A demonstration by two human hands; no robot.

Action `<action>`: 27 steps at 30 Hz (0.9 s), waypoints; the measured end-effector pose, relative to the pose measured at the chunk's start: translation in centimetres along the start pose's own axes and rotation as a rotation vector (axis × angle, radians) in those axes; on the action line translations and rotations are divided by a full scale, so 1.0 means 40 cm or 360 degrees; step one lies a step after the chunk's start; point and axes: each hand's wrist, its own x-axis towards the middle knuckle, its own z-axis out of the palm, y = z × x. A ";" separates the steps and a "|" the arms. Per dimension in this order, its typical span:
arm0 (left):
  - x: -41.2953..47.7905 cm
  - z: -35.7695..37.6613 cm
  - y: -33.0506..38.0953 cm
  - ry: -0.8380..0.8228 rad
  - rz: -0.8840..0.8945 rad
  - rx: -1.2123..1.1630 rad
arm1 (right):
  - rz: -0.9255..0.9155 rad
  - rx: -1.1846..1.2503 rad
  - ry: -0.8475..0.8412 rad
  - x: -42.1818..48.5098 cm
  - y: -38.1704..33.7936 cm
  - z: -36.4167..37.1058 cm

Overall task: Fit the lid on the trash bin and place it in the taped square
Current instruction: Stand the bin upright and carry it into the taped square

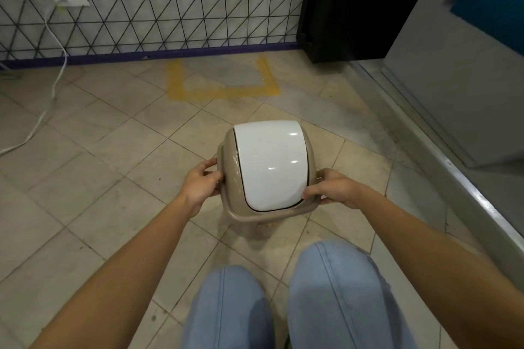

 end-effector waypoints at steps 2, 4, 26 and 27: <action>0.002 -0.006 -0.006 0.0015 0.0009 0.0003 | -0.0009 0.0014 0.0019 0.002 -0.004 0.007; 0.005 -0.013 -0.012 0.0033 0.0023 0.0011 | -0.0015 0.0011 0.0010 0.003 -0.012 0.012; -0.018 -0.016 -0.030 0.0305 0.0412 0.0529 | -0.0361 -0.0420 0.0256 -0.018 -0.015 0.034; -0.022 -0.017 -0.033 0.0288 0.0468 0.0547 | -0.0399 -0.0452 0.0275 -0.019 -0.018 0.037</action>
